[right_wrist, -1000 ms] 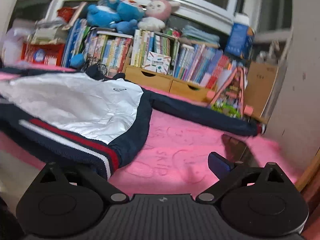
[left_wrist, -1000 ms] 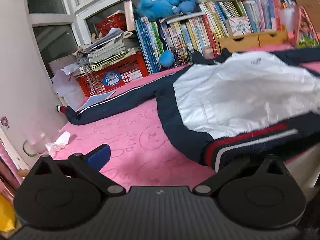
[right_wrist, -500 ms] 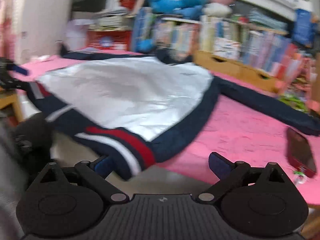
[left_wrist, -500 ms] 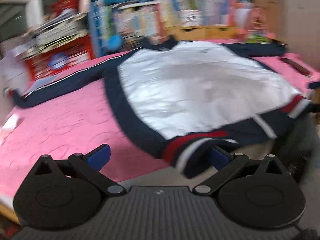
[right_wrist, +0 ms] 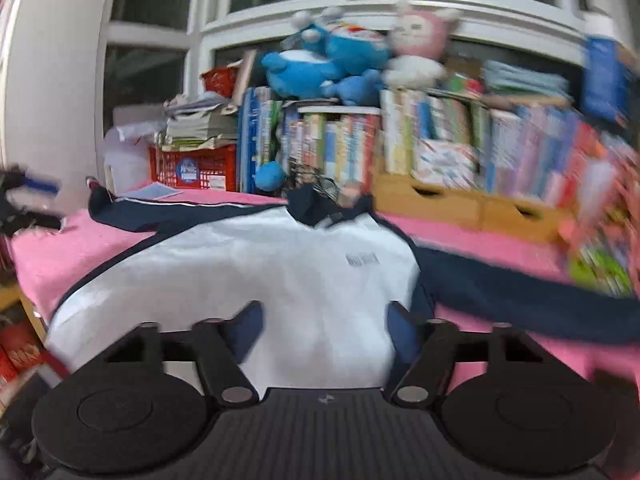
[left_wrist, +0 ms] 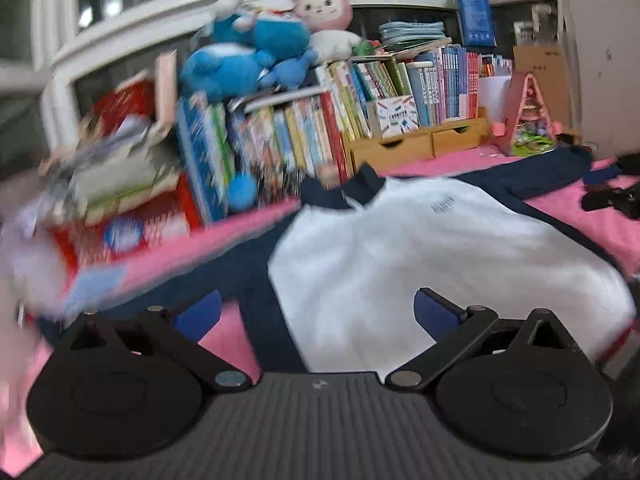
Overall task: Fold clothes
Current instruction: 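Grasp the navy collar with both grippers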
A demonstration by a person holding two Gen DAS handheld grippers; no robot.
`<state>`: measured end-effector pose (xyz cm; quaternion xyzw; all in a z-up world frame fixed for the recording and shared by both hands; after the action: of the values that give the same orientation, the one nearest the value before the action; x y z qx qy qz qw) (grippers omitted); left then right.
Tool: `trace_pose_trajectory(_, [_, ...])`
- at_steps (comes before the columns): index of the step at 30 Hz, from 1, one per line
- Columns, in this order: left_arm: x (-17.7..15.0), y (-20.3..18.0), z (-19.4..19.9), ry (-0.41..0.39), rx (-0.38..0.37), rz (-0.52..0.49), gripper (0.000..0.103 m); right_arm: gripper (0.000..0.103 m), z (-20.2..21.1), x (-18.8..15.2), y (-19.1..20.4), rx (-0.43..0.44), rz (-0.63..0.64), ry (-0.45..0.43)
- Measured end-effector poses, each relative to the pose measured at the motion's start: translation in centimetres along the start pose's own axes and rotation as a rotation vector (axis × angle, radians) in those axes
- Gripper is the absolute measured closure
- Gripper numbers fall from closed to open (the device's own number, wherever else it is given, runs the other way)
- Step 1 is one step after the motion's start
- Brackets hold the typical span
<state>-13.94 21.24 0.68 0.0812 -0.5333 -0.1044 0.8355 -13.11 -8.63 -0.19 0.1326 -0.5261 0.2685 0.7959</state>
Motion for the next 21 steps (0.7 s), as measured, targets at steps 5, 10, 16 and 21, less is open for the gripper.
trace_pose_trajectory(5, [4.0, 0.1, -12.5, 0.051, -0.02, -0.041, 0.0, 0.04, -13.5, 5.5, -1.2, -0.025, 0.072, 0.058])
trace_pose_trajectory(10, [4.0, 0.2, -23.3, 0.117, -0.103, 0.025, 0.001, 0.05, -25.5, 7.0, -5.0, -0.021, -0.007, 0.165])
trace_pose_trajectory(16, [2.1, 1.6, -35.3, 0.278, -0.004, 0.007, 0.017, 0.096, -36.6, 6.1, -8.0, -0.094, -0.047, 0.275])
trace_pose_trajectory(21, [2.0, 4.7, -38.9, 0.247, 0.029, 0.123, 0.008, 0.099, -41.0, 6.1, -10.7, -0.117, -0.073, 0.259])
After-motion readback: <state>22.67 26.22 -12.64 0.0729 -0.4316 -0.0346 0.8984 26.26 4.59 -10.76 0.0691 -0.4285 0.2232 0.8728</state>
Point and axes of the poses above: each gripper's, at about its wrist camera, not at the fingertips, and z roughly against the way its jaws point, y to its left, x to its top, the point moved 6 cm from there along -z, roughly the way its jaws point, and after that the axes turned 1 degree about -y, right-handed, at the moved point
